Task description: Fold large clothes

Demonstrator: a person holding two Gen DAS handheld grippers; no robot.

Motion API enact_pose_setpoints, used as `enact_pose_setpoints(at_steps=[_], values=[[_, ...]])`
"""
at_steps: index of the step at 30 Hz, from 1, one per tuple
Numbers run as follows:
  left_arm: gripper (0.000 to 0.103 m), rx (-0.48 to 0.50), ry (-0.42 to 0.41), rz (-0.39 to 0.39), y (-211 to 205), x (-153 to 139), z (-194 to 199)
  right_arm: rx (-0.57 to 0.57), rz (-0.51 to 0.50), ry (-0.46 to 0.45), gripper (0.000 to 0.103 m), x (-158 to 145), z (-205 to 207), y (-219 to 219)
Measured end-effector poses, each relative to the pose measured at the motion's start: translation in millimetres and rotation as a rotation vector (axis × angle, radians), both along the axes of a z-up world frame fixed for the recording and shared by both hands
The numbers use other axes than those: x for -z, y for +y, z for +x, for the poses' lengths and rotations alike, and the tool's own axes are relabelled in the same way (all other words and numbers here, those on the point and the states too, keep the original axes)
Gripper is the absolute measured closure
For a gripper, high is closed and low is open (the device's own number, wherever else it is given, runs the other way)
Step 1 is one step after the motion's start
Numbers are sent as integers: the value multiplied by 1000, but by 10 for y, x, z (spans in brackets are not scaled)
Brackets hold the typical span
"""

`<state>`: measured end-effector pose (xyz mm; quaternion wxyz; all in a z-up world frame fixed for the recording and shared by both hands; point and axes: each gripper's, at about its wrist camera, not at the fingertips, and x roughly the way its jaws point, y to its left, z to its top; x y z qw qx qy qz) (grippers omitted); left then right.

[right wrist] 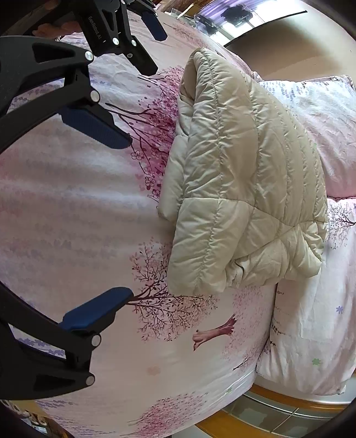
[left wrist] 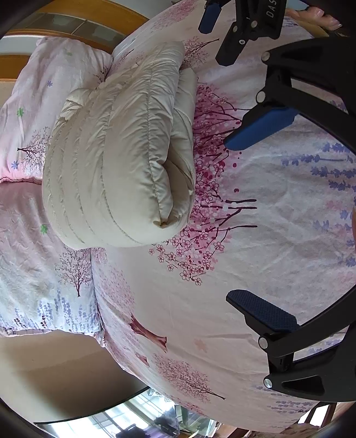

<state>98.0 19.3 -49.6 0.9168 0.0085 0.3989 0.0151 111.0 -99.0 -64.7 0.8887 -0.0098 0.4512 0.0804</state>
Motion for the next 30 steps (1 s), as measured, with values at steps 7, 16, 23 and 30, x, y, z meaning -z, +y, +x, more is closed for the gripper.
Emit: enact_pose_setpoints(at_steps=[7, 16, 23, 30], values=[[1, 0, 3, -2, 0, 10, -8, 1, 2, 3, 2, 12, 16, -15], [1, 6, 6, -4, -16, 22, 0, 2, 5, 8, 2, 28, 29, -14], [1, 4, 9, -4, -10, 33, 8, -1, 6, 11, 2, 42, 36, 3], [1, 3, 11, -5, -4, 40, 16, 1, 11, 16, 2, 56, 40, 4]])
